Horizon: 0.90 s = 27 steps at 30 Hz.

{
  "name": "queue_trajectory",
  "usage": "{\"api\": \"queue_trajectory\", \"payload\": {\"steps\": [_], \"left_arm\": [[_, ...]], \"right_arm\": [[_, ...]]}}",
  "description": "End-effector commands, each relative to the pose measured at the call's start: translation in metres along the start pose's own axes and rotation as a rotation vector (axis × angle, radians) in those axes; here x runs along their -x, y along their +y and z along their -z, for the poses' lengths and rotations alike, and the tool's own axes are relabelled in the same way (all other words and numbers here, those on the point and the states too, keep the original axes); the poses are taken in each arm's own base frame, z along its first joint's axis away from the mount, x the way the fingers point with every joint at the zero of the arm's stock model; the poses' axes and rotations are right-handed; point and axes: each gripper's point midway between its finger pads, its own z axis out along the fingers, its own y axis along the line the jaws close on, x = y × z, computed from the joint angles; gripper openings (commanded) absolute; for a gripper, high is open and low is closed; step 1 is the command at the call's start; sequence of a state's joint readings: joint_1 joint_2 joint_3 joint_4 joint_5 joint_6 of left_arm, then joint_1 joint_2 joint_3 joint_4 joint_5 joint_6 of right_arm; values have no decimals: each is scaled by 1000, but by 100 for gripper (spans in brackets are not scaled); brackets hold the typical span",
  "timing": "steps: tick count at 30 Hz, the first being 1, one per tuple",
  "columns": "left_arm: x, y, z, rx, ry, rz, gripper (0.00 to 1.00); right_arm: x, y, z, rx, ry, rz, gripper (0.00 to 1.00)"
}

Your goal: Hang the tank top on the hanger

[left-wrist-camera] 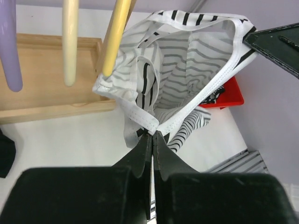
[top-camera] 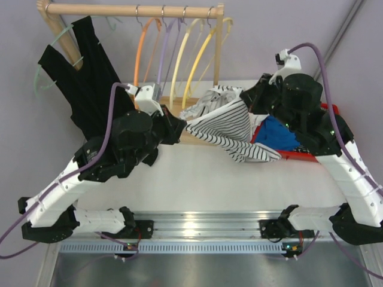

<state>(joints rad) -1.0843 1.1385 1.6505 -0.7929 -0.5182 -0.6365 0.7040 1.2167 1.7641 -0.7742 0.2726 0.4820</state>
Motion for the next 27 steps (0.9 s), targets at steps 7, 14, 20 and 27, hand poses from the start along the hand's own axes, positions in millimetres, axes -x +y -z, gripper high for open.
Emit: {"api": "queue_trajectory", "payload": {"steps": [7, 14, 20, 27], "left_arm": [[-111, 76, -9, 137, 265, -80, 0], [-269, 103, -16, 36, 608, 36, 0], [-322, 112, -11, -9, 724, 100, 5], [-319, 111, -8, -26, 721, 80, 39]], "right_arm": [[-163, -45, -6, -28, 266, -64, 0], [-314, -66, 29, -64, 452, -167, 0], [-382, -65, 53, -40, 553, -182, 2], [-402, -46, 60, -57, 594, -63, 25]]}}
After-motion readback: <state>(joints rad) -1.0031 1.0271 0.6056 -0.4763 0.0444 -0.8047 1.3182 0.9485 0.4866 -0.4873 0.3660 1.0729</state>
